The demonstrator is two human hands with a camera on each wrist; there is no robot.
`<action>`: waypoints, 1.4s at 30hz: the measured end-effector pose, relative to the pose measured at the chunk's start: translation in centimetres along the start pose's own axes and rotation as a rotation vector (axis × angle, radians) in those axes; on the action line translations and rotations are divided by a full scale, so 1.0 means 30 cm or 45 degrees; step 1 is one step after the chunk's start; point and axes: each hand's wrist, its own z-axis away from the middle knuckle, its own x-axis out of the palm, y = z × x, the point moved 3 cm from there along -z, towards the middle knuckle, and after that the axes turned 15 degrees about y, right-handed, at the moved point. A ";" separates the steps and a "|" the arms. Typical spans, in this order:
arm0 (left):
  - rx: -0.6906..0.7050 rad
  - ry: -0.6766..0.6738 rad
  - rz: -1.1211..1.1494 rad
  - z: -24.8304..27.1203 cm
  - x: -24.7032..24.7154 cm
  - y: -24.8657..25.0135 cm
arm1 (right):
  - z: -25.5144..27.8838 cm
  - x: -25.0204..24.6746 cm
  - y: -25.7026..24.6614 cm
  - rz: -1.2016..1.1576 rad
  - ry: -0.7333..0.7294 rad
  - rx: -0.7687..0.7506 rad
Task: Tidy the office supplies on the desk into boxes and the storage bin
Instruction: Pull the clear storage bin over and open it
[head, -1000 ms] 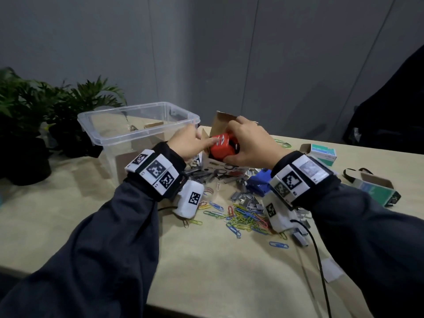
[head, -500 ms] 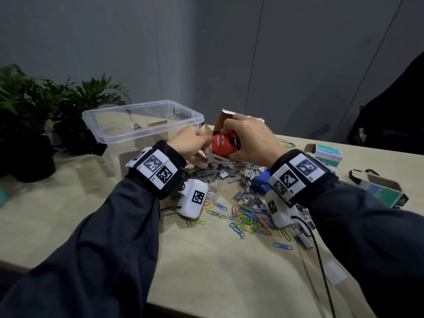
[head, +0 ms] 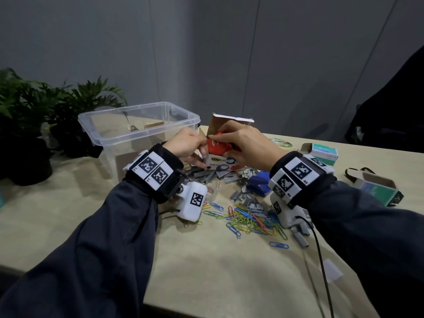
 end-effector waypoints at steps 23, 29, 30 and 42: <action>-0.043 0.075 0.001 0.009 0.004 -0.005 | -0.009 0.050 -0.003 -0.170 -0.120 0.127; 0.001 0.073 0.099 0.015 -0.012 0.013 | 0.000 -0.080 0.125 -0.320 0.686 0.764; -0.003 0.078 0.136 0.017 -0.011 0.017 | 0.009 -0.093 0.143 -0.309 0.747 0.852; -0.019 -0.009 0.638 0.030 -0.022 0.064 | 0.025 -0.040 0.069 -1.351 0.054 1.492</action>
